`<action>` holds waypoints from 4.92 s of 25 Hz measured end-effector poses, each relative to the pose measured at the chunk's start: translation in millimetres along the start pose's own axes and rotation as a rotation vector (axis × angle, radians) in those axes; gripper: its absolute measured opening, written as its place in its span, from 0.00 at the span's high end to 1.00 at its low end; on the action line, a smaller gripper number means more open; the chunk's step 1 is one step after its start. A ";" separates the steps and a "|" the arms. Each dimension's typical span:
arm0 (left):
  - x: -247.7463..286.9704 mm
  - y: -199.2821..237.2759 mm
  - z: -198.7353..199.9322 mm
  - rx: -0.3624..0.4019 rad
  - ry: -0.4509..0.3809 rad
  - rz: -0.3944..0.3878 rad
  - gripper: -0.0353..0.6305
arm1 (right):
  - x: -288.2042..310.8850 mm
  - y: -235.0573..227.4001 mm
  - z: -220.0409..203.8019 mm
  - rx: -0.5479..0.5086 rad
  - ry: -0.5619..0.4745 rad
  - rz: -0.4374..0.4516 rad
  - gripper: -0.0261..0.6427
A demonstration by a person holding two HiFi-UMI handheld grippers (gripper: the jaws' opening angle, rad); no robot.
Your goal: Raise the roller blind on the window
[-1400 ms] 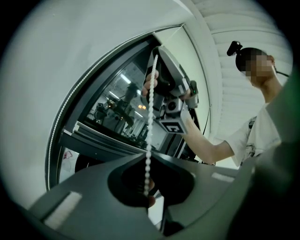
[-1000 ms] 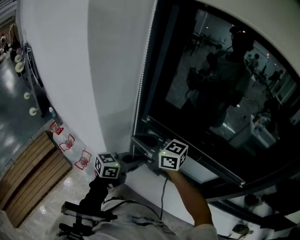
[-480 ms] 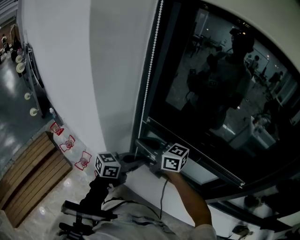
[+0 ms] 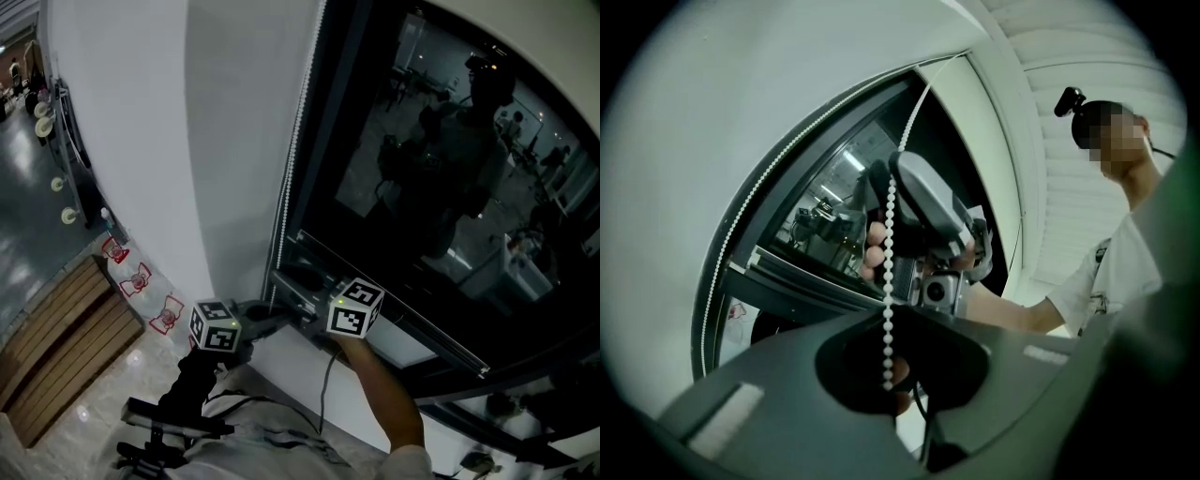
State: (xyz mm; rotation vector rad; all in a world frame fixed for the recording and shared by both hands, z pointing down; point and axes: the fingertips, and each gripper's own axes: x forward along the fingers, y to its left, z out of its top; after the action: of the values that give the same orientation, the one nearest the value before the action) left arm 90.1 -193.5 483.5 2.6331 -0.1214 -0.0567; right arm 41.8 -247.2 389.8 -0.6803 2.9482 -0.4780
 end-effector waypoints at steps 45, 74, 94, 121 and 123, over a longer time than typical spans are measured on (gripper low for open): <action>-0.4 4.8 -9.4 -0.013 0.013 0.016 0.95 | 22.8 86.4 323.8 -0.342 -0.339 0.191 0.89; 1.0 4.7 -7.8 -0.017 0.014 0.011 0.95 | 23.4 63.9 242.3 -0.301 -0.173 0.114 0.95; 1.7 1.5 -4.8 -0.025 0.003 0.007 0.95 | 21.9 14.3 58.2 -0.117 0.035 0.028 0.95; -3.2 6.5 -2.9 -0.036 -0.014 0.018 0.95 | 16.6 16.1 41.9 -0.089 0.002 0.063 0.86; -2.4 6.0 -3.3 -0.037 -0.014 0.017 0.95 | 20.9 24.8 71.7 -0.129 -0.028 0.084 0.86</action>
State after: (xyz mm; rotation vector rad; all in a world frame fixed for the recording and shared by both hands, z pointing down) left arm 87.4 -196.9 489.4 2.5946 -0.1460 -0.0715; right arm 23.2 -255.5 313.8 -0.5666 2.9869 -0.2710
